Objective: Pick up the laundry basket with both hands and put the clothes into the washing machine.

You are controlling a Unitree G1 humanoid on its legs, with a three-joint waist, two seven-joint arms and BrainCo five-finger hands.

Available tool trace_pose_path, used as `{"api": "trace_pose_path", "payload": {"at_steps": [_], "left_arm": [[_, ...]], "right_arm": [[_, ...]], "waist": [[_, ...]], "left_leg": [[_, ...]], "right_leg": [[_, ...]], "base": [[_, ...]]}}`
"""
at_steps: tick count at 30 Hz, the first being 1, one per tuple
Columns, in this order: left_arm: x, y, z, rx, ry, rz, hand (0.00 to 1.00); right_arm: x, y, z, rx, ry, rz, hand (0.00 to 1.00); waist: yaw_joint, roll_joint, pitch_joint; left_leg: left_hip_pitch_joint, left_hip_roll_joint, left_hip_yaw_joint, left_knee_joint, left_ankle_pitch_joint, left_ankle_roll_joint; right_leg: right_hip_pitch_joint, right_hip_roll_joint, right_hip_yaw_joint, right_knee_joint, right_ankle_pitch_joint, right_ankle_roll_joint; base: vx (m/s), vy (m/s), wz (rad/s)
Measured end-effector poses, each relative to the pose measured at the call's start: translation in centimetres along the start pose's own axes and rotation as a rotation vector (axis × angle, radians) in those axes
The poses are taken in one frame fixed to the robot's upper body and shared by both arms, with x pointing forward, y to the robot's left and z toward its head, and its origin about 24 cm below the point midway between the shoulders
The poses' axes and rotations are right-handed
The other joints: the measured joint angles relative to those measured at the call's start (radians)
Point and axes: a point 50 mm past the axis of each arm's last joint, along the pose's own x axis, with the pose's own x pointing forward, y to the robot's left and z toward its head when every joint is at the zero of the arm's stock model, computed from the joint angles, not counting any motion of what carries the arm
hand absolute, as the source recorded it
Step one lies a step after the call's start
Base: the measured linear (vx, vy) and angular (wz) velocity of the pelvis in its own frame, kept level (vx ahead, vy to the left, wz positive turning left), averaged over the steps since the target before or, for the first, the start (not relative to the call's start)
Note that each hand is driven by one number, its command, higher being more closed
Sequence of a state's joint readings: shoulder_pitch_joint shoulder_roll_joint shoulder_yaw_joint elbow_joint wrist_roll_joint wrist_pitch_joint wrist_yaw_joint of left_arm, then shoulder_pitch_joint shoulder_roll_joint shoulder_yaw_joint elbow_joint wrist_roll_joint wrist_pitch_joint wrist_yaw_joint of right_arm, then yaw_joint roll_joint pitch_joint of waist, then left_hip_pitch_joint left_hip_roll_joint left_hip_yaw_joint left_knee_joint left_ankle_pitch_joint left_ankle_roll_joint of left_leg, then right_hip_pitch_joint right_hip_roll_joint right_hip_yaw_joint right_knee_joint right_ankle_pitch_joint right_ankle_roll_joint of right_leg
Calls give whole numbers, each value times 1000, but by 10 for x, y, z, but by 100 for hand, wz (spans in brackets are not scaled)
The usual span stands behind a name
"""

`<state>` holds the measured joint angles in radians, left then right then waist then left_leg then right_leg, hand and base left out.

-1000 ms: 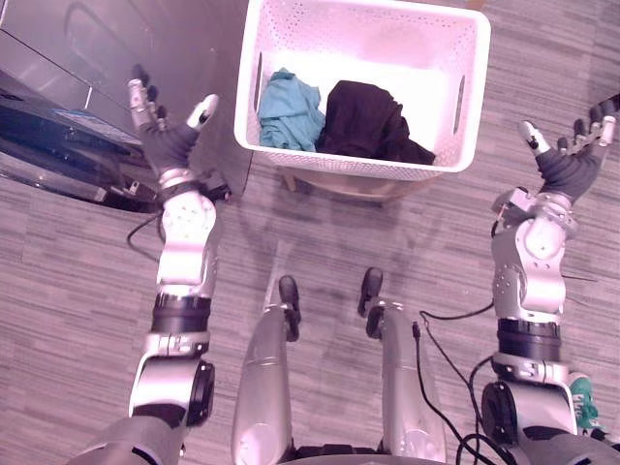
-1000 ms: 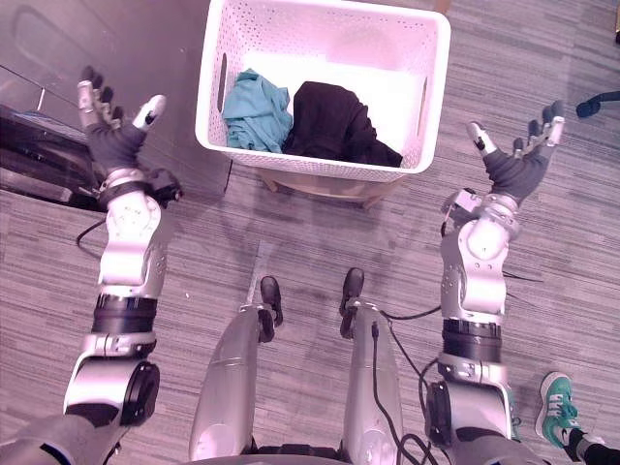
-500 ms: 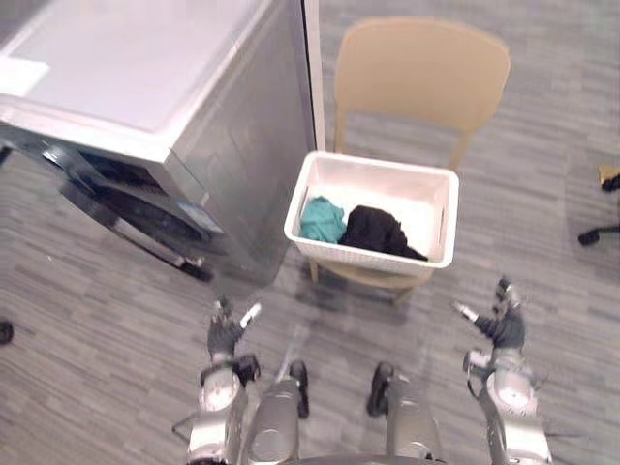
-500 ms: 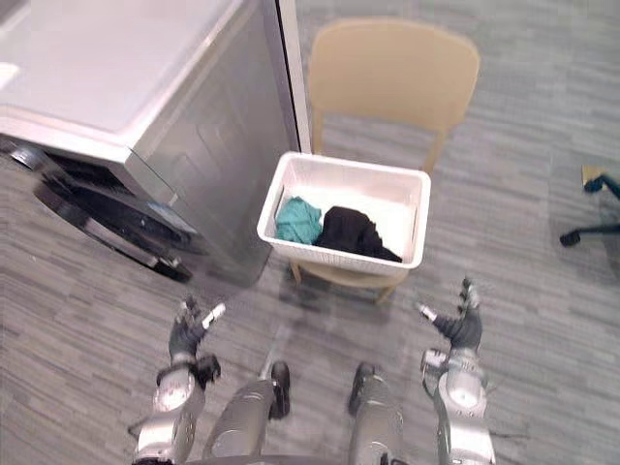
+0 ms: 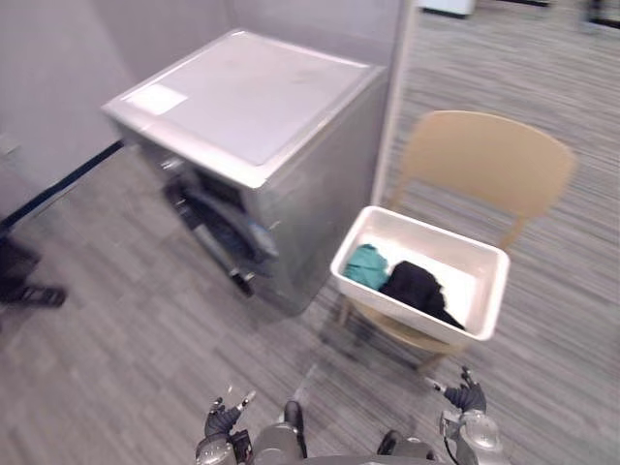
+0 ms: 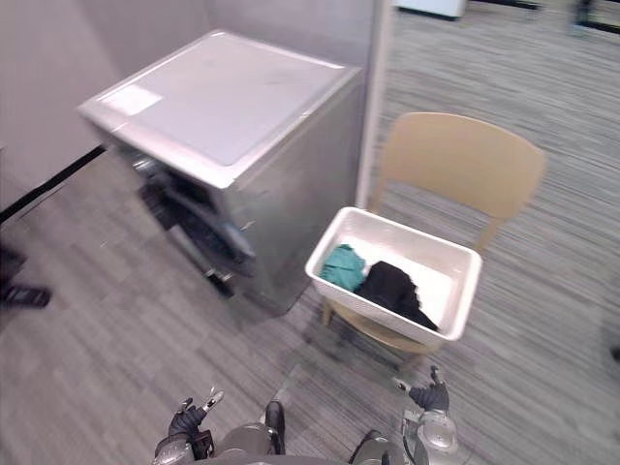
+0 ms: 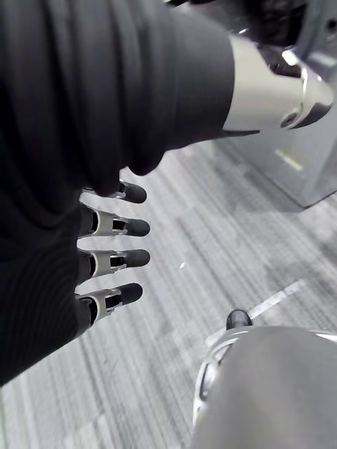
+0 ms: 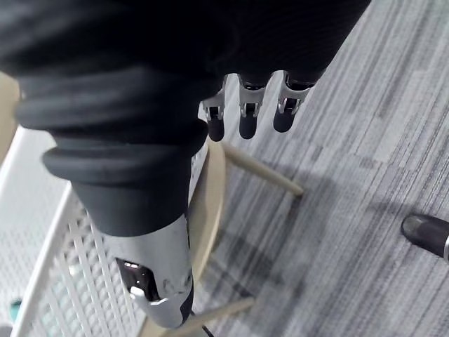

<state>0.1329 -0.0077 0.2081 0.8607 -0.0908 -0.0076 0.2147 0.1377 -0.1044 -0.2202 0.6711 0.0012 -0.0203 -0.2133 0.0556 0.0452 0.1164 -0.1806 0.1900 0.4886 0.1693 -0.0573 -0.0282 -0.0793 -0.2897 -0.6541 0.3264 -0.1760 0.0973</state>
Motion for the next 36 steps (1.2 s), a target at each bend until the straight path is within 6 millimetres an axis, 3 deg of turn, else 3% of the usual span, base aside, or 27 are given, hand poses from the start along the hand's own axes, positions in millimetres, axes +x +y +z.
{"api": "trace_pose_path", "payload": {"at_steps": [1,2,4,5,6,7,8,9,10,11,12,14,15,16,17,18,20,21,22,23,26,27,28,29,31,36], "left_arm": [[0,4,-5,21,18,17,0],[1,6,-5,21,20,23,0],[4,21,0,52,6,57,0],[5,27,-1,72,11,68,0],[4,31,-6,97,27,78,0],[4,33,-10,105,39,81,0],[2,34,-14,115,50,79,0],[1,35,-16,127,51,79,0],[1,39,-18,133,56,86,0],[1,38,-17,133,53,86,0],[1,38,-15,133,47,85,0],[5,35,-3,139,11,79,0],[6,35,-1,152,5,79,0],[6,33,2,166,-7,75,0],[5,22,5,153,-24,50,0],[5,19,8,147,-40,43,0],[1,-2,14,94,-75,0,0],[1,-5,17,83,-84,-4,0],[1,-8,19,84,-94,-15,0],[0,-9,20,91,-100,-24,0],[0,-11,20,90,-98,-30,0],[-1,-15,15,87,-81,-38,0],[0,-15,14,94,-74,-40,0],[2,-11,15,123,-74,-36,0],[4,-4,14,146,-66,-27,0],[6,3,14,198,-65,-21,0]], "right_arm": [[3,0,1,-4,8,0,0],[4,2,3,-2,6,6,0],[7,13,12,19,-14,29,0],[7,17,13,27,-14,38,0],[6,19,11,27,-8,49,0],[6,19,11,24,-6,54,0],[6,20,11,13,-6,66,0],[5,25,11,-2,-11,89,0],[4,28,11,-11,-12,103,0],[2,33,10,-25,-12,132,0],[2,34,10,-25,-11,140,0],[1,35,8,-24,-7,143,0],[0,35,7,-23,-3,142,0],[-2,34,0,-20,15,139,0],[-4,34,-2,-17,21,142,0],[-5,34,0,-15,10,145,0],[-8,45,16,-7,-63,198,0],[-9,47,19,2,-74,206,0],[-10,53,22,7,-85,222,0],[-11,61,27,16,-102,241,0],[-9,64,38,30,-132,244,0],[-7,59,36,25,-127,231,0],[-6,57,32,14,-110,228,0],[-8,62,27,11,-82,242,0],[-12,68,20,23,-59,265,0],[-11,84,38,-31,-120,322,0]], "waist": [[-6,-2,6],[-6,-5,7],[-10,-37,23],[-11,-48,32],[-11,-55,37],[-13,-55,38],[-22,-46,51],[-37,-36,66],[-44,-33,72],[-50,-41,74],[-52,-46,77],[-70,-68,84],[-75,-76,82],[-75,-97,74],[-70,-64,68],[-66,-53,68],[-57,-16,81],[-42,-13,81],[-32,-26,88],[-33,-32,87],[-36,-23,82],[-38,16,63],[-37,10,63],[-39,-25,57],[-39,-48,50],[-36,-41,52]], "left_leg": [[2,-4,17,-18,65,-12],[2,-24,-3,-24,66,-9],[0,-68,-50,-4,34,19],[-2,-83,-65,31,-13,25],[10,-105,-81,63,-60,34],[20,-114,-88,74,-79,38],[45,-121,-115,90,-106,47],[70,-123,-144,88,-119,56],[81,-126,-160,84,-121,59],[96,-135,-182,70,-123,63],[101,-140,-194,67,-124,64],[107,-166,-265,70,-123,60],[104,-177,-284,80,-126,52],[108,-199,-319,106,-146,35],[104,-182,-350,153,-167,17],[92,-172,-347,186,-171,9],[-43,-94,-307,490,-158,-21],[-65,-68,-284,558,-143,-43],[-83,-37,-258,606,-156,-36],[-82,-14,-245,592,-169,-15],[-80,23,-262,370,-152,-26],[-60,35,-315,189,4,-52],[-49,30,-341,164,-20,-84],[-31,-9,-334,116,-4,-70],[-12,-49,-325,72,15,-53],[9,-103,-321,32,27,-34]], "right_leg": [[23,-5,-36,-14,11,19],[36,-11,-45,-25,23,30],[73,-52,-65,-19,27,40],[75,-93,-51,43,27,40],[53,-151,-10,164,31,17],[23,-178,40,246,47,-27],[-52,-173,194,392,47,-78],[-103,-107,308,468,4,-37],[-124,-75,341,478,-18,-25],[-174,-16,379,463,-49,-23],[-197,11,393,441,-57,-24],[-240,125,482,254,-49,-24],[-236,143,507,202,-33,-46],[-227,150,531,159,36,-77],[-190,151,492,151,16,-72],[-178,152,473,141,5,-71],[-121,168,410,108,-4,-84],[-101,172,407,100,-9,-93],[-70,174,407,89,-10,-95],[-37,169,408,74,-10,-95],[-29,154,412,57,-10,-84],[-35,169,415,54,-20,-44],[-39,168,418,56,-27,-28],[-39,143,430,37,-19,-14],[-25,112,431,-3,-3,11],[2,74,433,-59,28,43]], "base": [[133,124,99],[167,224,94],[93,181,71],[95,213,54],[122,260,47],[144,273,42],[147,166,51],[155,137,60],[160,89,67],[138,50,53],[188,22,73],[217,-38,110],[222,-85,132],[273,-131,126],[304,-118,109],[339,-115,97],[296,-115,57],[231,-81,9],[225,-27,-3],[191,8,-8],[141,106,-13],[113,238,-8],[108,230,1],[62,139,7],[78,167,15],[33,126,6]]}}
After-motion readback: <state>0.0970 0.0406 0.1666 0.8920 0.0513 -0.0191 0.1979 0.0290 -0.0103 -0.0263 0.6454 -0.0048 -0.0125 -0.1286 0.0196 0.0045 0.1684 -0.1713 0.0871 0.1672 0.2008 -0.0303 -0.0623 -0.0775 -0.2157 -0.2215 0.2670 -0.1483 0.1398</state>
